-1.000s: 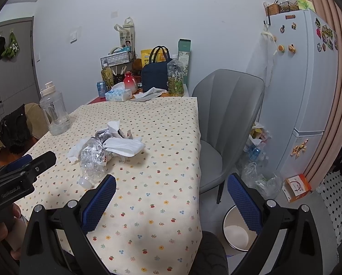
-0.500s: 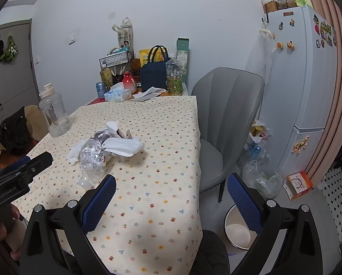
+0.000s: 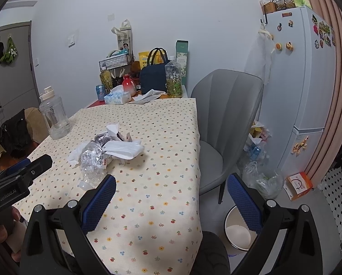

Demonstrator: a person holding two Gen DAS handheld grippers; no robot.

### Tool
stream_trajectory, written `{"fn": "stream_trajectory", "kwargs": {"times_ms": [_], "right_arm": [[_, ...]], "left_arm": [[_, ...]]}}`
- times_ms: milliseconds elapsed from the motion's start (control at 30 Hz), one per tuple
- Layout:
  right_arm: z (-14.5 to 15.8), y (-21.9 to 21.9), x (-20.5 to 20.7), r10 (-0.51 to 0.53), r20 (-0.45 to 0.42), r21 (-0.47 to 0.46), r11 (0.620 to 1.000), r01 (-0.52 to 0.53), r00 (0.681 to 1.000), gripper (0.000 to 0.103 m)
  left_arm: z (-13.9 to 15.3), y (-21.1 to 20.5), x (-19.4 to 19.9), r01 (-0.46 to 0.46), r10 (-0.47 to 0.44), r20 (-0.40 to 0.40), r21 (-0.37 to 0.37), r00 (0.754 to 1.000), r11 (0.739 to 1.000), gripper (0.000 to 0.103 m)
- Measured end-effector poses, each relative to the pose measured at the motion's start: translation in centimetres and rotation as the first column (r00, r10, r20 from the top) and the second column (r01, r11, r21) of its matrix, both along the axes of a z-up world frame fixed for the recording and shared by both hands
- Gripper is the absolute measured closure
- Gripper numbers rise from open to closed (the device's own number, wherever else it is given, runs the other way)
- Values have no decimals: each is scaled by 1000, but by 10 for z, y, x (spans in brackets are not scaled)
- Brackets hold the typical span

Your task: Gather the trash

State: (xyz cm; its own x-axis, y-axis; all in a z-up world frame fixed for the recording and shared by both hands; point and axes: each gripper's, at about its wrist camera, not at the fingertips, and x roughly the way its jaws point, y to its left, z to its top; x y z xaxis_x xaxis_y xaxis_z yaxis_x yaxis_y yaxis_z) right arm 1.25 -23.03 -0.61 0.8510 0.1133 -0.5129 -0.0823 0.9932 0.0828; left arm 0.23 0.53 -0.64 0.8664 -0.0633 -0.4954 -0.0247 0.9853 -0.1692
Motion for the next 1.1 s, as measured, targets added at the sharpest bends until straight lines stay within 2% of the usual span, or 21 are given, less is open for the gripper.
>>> {"fn": "stream_trajectory", "kwargs": {"times_ms": [767,1100], "right_arm": [[2,7,-3,39,8,1,999,-39,999,8],[1,24,10,136,-4,15,991,-136,991,10]], "left_arm": [[-1,8,0,-6,6,-2,-13,1000,1000,5],[-6,24,1,-34,34,-16,-4,999,999,5]]}}
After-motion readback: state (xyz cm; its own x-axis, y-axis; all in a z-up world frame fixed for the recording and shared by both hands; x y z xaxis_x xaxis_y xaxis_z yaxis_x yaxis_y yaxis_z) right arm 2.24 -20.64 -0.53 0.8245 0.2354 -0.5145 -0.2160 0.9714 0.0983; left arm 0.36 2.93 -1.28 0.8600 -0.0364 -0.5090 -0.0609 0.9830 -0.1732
